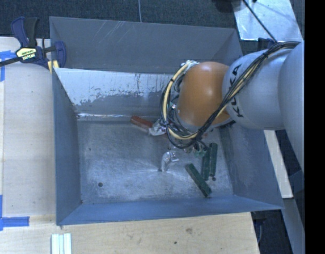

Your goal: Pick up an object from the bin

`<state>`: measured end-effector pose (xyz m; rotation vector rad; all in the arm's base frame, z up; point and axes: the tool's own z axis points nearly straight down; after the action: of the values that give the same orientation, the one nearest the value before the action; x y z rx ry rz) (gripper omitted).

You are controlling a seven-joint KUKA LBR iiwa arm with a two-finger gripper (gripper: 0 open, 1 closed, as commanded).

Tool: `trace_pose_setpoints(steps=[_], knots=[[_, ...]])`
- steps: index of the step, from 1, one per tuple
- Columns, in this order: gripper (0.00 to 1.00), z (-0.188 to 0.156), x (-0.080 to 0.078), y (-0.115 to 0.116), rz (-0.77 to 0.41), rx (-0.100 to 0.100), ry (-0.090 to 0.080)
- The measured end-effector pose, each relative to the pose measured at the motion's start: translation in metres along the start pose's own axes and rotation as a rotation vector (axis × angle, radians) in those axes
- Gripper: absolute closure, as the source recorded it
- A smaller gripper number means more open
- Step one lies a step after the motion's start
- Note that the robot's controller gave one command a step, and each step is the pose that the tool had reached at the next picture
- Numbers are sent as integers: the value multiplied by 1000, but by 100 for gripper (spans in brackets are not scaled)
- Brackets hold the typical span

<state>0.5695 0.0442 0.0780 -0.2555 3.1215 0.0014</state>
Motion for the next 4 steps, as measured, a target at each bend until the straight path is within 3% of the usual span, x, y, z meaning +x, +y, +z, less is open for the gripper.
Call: trace_pose_setpoints(steps=[1,2,3,4], knots=[[0,0,0,0,0,0,0],[0,-49,-9,-31,11,-1,12],[0,-82,-30,-71,-10,2,2],[100,-1,-21,-39,128,1,-22]])
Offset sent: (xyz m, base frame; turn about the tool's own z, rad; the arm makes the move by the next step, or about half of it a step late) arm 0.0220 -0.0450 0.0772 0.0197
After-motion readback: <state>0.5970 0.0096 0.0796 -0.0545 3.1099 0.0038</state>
